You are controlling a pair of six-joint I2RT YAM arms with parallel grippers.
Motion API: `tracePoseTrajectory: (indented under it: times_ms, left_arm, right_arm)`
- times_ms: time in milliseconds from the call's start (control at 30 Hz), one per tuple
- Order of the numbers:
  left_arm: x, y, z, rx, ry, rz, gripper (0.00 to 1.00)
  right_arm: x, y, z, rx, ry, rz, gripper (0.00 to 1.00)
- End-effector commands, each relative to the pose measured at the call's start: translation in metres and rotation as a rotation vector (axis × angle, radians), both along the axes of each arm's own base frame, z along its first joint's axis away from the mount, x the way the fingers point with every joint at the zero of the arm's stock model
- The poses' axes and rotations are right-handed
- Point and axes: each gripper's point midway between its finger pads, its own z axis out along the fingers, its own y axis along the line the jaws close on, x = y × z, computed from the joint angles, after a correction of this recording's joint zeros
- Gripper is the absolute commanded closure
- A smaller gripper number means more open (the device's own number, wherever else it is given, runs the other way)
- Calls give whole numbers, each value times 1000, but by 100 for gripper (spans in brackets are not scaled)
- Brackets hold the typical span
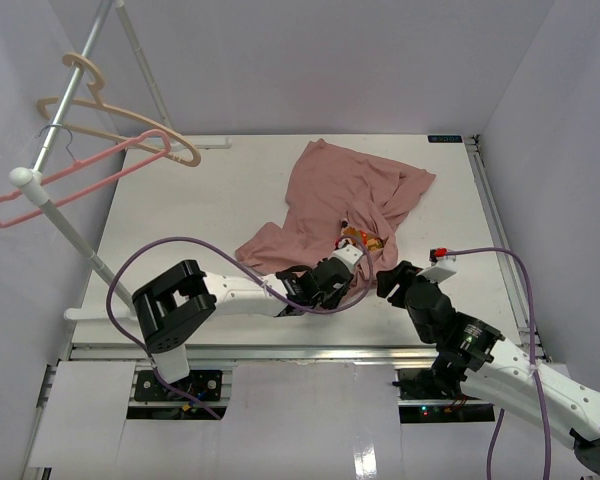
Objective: Place the t-shirt on the hanger
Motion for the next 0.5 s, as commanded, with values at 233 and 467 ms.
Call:
tracePoseTrajectory:
  times_ms: [233,467]
  left_arm:
    - [33,21,50,26,-145,220,100]
    - [33,48,86,-33,-184,298,100]
  right_arm:
    - [6,2,17,-15,-31,2,36]
    - [15,31,26,-87,-14,102,32]
